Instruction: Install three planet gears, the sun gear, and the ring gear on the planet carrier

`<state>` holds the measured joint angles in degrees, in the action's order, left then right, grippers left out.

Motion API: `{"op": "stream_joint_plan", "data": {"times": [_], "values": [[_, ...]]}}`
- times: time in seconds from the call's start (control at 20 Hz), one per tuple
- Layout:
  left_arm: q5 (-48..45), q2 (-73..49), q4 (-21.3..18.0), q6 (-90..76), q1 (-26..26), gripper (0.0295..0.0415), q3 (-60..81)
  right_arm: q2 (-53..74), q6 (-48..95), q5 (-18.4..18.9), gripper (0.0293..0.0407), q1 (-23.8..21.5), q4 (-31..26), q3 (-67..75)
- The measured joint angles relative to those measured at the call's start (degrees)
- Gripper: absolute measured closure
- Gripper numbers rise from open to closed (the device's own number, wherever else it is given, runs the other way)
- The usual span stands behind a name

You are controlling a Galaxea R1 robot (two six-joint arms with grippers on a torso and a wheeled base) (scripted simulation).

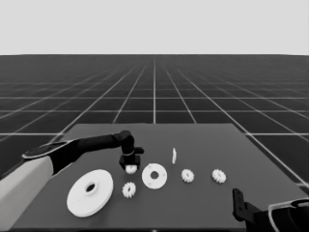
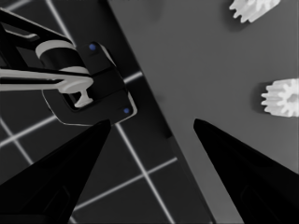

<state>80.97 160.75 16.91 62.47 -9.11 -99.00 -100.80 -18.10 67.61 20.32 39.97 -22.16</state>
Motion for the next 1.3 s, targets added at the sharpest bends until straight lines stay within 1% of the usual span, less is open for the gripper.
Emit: {"op": "stream_joint_plan", "data": {"times": [0.05,0.15,0.55,0.6,0.65,0.7,0.75,0.85,1.05,1.15,1.3], "values": [[-0.1,0.0,0.0,-0.1,0.0,0.0329,-0.1,0.0,0.0,0.0,0.0315,0.0,0.0,0.0],[-0.3,0.1,0.3,-0.1,-0.1,0.0398,-0.5,0.0,0.0,0.0,0.0315,0.0,0.0,0.0],[-0.5,0.2,0.5,-0.1,-0.3,0.0398,-0.7,0.0,0.0,0.0,0.0315,0.0,0.0,0.0],[5.2,-3.4,-5.8,4.8,5.4,0.0398,9.1,0.0,0.0,0.0,0.0315,0.0,0.0,0.0],[7.4,-4.3,-11.1,6.4,12.3,0.0398,12.0,0.0,0.0,0.0,0.0315,0.0,0.0,0.0],[8.4,-4.2,-14.5,6.4,16.4,0.0398,12.0,0.0,0.0,0.0,0.0315,0.0,0.0,0.0],[8.9,-4.0,-16.4,6.1,18.7,0.0398,11.4,0.0,0.0,0.0,0.0315,0.0,0.0,0.0],[9.4,-3.7,-18.2,5.6,20.7,0.0398,10.4,0.0,0.0,0.0,0.0315,0.0,0.0,0.0],[9.7,-3.4,-19.1,5.2,21.5,0.0398,9.8,0.0,0.0,0.0,0.0315,0.0,0.0,0.0],[9.6,7.0,-19.1,8.3,21.5,0.0398,2.2,0.0,0.0,0.0,0.0315,0.0,0.0,0.0],[9.6,12.5,-19.2,8.0,21.5,0.0398,-3.2,0.0,0.0,0.0,0.0315,0.0,0.0,0.0]]}}
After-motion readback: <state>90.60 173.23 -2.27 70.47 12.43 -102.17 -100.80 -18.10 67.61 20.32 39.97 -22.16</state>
